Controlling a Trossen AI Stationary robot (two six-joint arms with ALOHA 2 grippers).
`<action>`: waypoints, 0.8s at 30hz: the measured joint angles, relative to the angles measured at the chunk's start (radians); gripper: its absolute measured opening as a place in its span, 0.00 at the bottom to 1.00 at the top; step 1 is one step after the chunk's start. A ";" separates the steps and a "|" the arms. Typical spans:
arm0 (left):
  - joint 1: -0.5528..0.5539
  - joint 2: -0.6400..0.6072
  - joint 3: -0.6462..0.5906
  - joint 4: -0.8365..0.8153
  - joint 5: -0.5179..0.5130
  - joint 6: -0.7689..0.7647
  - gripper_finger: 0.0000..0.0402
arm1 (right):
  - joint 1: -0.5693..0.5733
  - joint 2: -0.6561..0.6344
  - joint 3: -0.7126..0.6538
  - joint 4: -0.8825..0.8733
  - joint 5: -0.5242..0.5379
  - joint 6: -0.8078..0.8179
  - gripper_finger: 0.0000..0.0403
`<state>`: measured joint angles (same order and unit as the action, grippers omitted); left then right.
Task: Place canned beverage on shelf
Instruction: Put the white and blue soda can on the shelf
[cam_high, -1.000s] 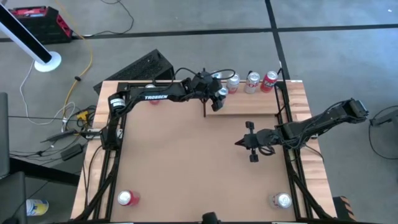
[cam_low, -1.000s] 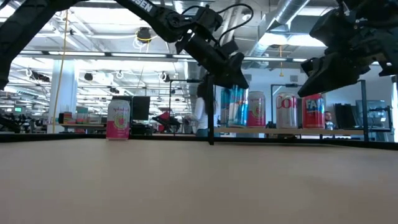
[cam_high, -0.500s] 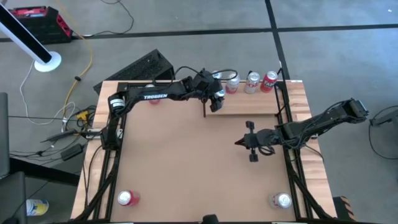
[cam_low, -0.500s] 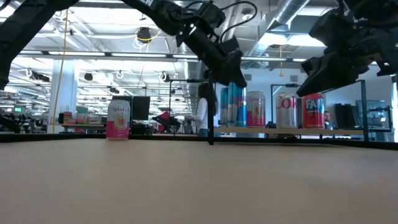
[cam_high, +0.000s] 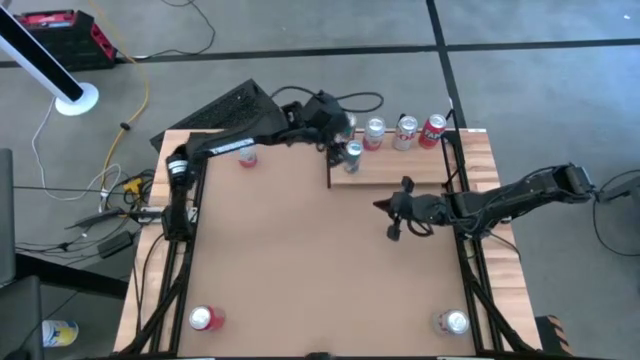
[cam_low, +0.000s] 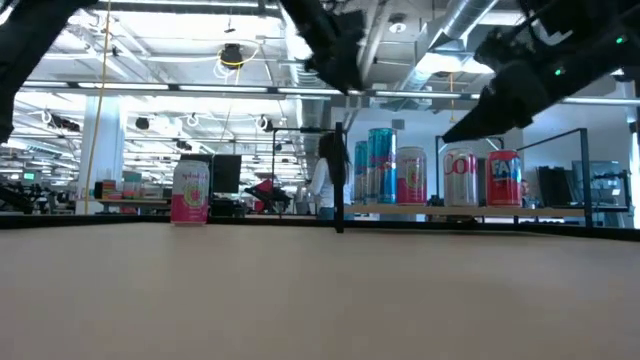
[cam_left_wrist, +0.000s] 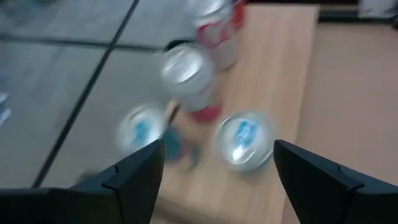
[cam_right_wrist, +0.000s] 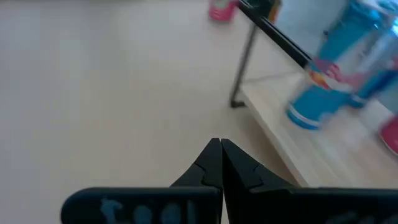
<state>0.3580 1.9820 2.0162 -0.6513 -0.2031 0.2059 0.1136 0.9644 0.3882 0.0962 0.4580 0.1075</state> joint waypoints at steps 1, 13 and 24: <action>0.000 -0.023 0.001 -0.057 -0.031 -0.010 0.71 | -0.016 0.006 0.000 -0.001 0.000 0.010 0.05; -0.074 -0.511 -0.642 0.004 -0.185 -0.178 0.62 | -0.197 0.189 0.000 0.217 0.080 -0.033 0.05; -0.398 -0.945 -1.400 0.840 -0.178 -0.265 0.56 | -0.485 0.318 0.040 0.331 -0.231 -0.093 0.05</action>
<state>-0.0401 1.0366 0.6159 0.1887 -0.3812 -0.0594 -0.3718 1.2820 0.4277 0.4273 0.2270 0.0146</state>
